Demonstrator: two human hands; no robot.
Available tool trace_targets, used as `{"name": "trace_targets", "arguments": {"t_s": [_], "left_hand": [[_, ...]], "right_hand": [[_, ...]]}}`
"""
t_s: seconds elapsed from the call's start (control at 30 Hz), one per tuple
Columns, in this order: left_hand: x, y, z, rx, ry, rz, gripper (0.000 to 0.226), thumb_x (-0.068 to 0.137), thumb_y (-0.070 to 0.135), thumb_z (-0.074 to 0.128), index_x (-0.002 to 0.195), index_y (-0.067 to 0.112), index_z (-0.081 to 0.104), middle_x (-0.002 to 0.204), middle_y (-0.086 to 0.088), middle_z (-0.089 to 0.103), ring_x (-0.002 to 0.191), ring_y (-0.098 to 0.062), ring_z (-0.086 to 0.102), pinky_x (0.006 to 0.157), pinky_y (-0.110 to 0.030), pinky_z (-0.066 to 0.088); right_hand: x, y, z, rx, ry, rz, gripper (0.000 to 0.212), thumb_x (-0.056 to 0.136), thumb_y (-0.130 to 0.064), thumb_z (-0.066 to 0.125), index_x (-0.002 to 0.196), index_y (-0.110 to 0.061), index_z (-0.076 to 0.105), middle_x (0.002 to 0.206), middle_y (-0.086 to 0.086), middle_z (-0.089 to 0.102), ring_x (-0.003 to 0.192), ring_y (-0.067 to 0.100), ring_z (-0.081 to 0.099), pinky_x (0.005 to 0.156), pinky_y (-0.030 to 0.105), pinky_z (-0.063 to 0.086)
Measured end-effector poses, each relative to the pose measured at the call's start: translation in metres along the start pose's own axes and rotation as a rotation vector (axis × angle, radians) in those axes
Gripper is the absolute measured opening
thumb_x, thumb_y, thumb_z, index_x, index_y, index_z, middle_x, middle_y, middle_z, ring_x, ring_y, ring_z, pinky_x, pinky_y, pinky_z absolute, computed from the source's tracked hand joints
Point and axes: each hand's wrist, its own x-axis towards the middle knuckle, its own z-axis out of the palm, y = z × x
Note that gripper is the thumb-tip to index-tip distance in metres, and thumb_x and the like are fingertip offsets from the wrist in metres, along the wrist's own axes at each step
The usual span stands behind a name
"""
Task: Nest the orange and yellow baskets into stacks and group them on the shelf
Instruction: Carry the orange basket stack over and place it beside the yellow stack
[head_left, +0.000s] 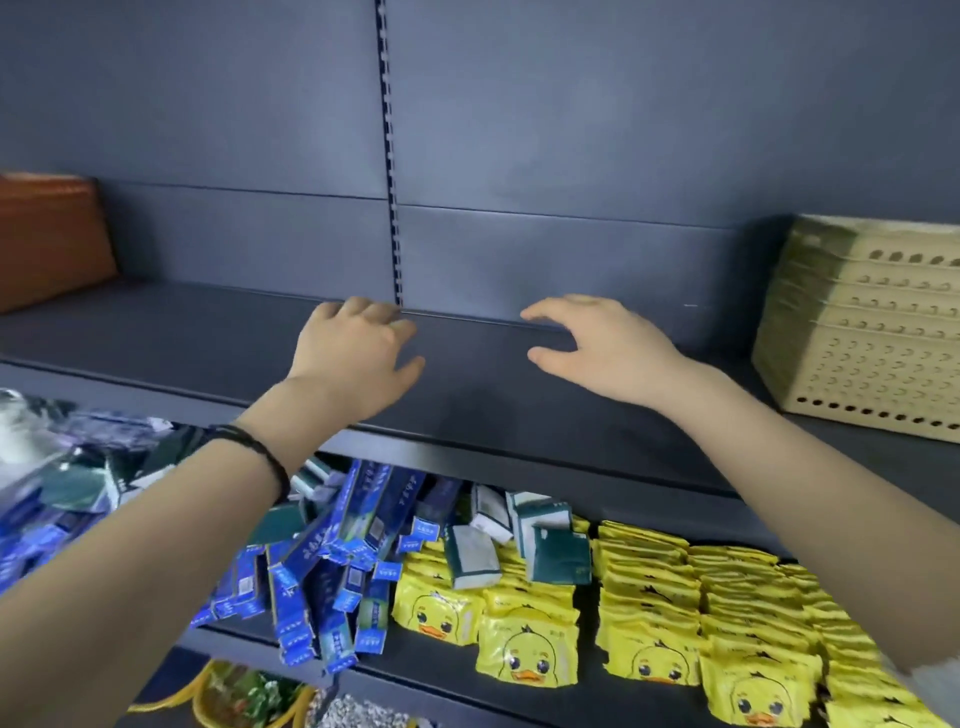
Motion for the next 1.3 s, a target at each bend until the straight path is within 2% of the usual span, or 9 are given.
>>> {"name": "trace_targets", "arguments": {"t_s": [0.1,0.27,0.4,0.53,0.73,0.93,1.07,1.2,1.3], "left_hand": [[-0.017,-0.044,0.006,0.026,0.001,-0.059,0.046,0.092,0.051,0.042,0.127,0.026,0.057,0.141,0.000,0.052,0.132,-0.025,0.042,0.105,-0.038,0.028],[-0.034,-0.110,0.009,0.066,-0.019,-0.170,0.048,0.092,0.052,0.040,0.128,0.025,0.054,0.122,-0.001,0.065,0.124,-0.026,0.049,0.105,-0.038,0.026],[-0.040,-0.156,0.017,0.118,-0.025,-0.222,0.049,0.092,0.054,0.037,0.131,0.028,0.052,0.130,0.002,0.060,0.128,-0.023,0.046,0.107,-0.039,0.025],[-0.045,-0.199,0.031,0.152,-0.027,-0.267,0.051,0.092,0.053,0.040,0.135,0.028,0.052,0.149,-0.001,0.044,0.138,-0.023,0.036,0.110,-0.040,0.023],[-0.041,-0.271,0.057,0.166,-0.049,-0.343,0.053,0.093,0.054,0.038,0.138,0.029,0.048,0.151,0.001,0.040,0.139,-0.023,0.033,0.109,-0.039,0.023],[-0.003,-0.341,0.075,0.190,-0.018,-0.368,0.057,0.088,0.057,0.031,0.129,0.027,0.057,0.138,0.001,0.055,0.130,-0.023,0.046,0.104,-0.039,0.032],[0.016,-0.385,0.087,0.182,0.048,-0.364,0.046,0.092,0.052,0.040,0.127,0.028,0.057,0.133,0.004,0.059,0.126,-0.023,0.050,0.099,-0.039,0.037],[0.019,-0.430,0.102,0.184,0.008,-0.388,0.048,0.090,0.054,0.033,0.123,0.031,0.059,0.125,0.006,0.063,0.118,-0.022,0.054,0.092,-0.036,0.041],[0.017,-0.466,0.120,0.160,-0.042,-0.414,0.043,0.091,0.054,0.035,0.121,0.032,0.059,0.120,0.007,0.063,0.113,-0.021,0.056,0.088,-0.035,0.045]], "right_hand": [[0.027,-0.041,0.017,-0.005,-0.018,-0.062,0.044,0.091,-0.042,0.053,0.134,-0.034,0.049,0.137,-0.010,0.052,0.125,0.017,0.048,0.094,0.037,0.044],[0.071,-0.099,0.040,-0.006,-0.015,-0.164,0.044,0.091,-0.041,0.052,0.134,-0.034,0.048,0.136,-0.009,0.053,0.126,0.018,0.046,0.088,0.033,0.041],[0.105,-0.137,0.059,-0.041,-0.031,-0.251,0.045,0.092,-0.040,0.052,0.136,-0.032,0.048,0.137,-0.007,0.053,0.127,0.019,0.046,0.095,0.035,0.043],[0.143,-0.169,0.080,-0.093,-0.061,-0.292,0.047,0.093,-0.041,0.050,0.139,-0.033,0.043,0.140,-0.005,0.050,0.127,0.021,0.043,0.096,0.036,0.039],[0.201,-0.212,0.118,-0.080,-0.095,-0.340,0.050,0.093,-0.041,0.048,0.142,-0.033,0.038,0.146,-0.007,0.045,0.129,0.020,0.042,0.097,0.039,0.042],[0.272,-0.251,0.146,-0.023,-0.087,-0.357,0.052,0.093,-0.041,0.048,0.143,-0.035,0.035,0.146,-0.009,0.044,0.131,0.018,0.041,0.098,0.038,0.040],[0.317,-0.274,0.160,0.003,-0.064,-0.354,0.052,0.093,-0.043,0.047,0.143,-0.035,0.035,0.144,-0.010,0.045,0.130,0.017,0.043,0.094,0.035,0.040],[0.350,-0.302,0.176,0.005,-0.094,-0.358,0.053,0.093,-0.042,0.048,0.144,-0.035,0.034,0.144,-0.009,0.044,0.130,0.017,0.043,0.092,0.034,0.039],[0.372,-0.327,0.192,0.010,-0.092,-0.358,0.053,0.093,-0.042,0.048,0.143,-0.035,0.034,0.144,-0.008,0.044,0.130,0.017,0.043,0.093,0.035,0.042]]}}
